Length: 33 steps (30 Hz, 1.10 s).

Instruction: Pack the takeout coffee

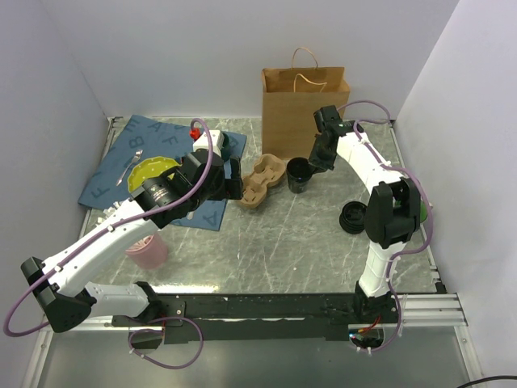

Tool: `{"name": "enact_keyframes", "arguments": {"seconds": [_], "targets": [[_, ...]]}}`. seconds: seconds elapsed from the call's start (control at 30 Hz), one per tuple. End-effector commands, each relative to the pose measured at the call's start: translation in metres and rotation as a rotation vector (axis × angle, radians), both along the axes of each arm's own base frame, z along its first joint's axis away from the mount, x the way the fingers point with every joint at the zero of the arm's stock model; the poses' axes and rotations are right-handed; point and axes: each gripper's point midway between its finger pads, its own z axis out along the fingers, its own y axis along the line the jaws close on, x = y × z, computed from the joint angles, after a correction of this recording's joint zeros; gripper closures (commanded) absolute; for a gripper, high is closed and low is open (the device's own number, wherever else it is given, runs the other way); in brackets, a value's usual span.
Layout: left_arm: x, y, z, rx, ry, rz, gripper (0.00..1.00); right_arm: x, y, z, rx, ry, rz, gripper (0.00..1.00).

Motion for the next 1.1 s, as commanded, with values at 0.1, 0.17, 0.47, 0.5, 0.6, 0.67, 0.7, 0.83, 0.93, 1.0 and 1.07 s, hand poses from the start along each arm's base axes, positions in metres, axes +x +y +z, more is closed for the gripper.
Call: {"name": "enact_keyframes", "arguments": {"seconds": [0.1,0.17,0.47,0.5,0.6,0.67,0.7,0.83,0.93,1.0,1.07], "targets": [[0.001,0.001,0.018,-0.035,-0.038,0.011,0.03,0.005,0.004,0.026,0.015,-0.062,0.016,0.94],[0.001,0.001,0.018,-0.036,-0.038,0.012,0.03,0.005,0.005,0.026,0.02,-0.065,0.022,1.0],[0.0,0.003,0.017,-0.037,-0.037,0.016,0.03,0.006,0.009,0.033,0.041,-0.079,0.024,1.0],[0.0,0.003,0.017,-0.037,-0.037,0.016,0.03,0.005,0.01,0.035,0.049,-0.083,0.026,1.0],[0.0,0.003,0.014,-0.038,-0.033,0.015,0.03,0.006,0.012,0.046,0.068,-0.116,0.028,1.0],[0.0,0.002,0.012,-0.038,-0.028,0.017,0.03,0.004,0.012,0.05,0.075,-0.126,0.027,1.0],[-0.001,0.002,0.01,-0.038,-0.024,0.018,0.03,0.005,0.012,0.052,0.077,-0.131,0.029,1.0],[0.0,0.001,0.011,-0.041,-0.022,0.018,0.03,0.001,0.011,0.05,0.071,-0.124,0.022,1.0],[0.0,0.001,0.011,-0.039,-0.022,0.019,0.03,-0.001,0.01,0.047,0.071,-0.118,0.017,1.0],[0.0,0.001,0.009,-0.036,-0.016,0.017,0.03,-0.002,0.01,0.046,0.072,-0.119,0.018,1.0],[-0.001,0.0,0.009,-0.036,-0.014,0.016,0.03,-0.004,0.01,0.041,0.074,-0.111,0.021,1.0]]}}
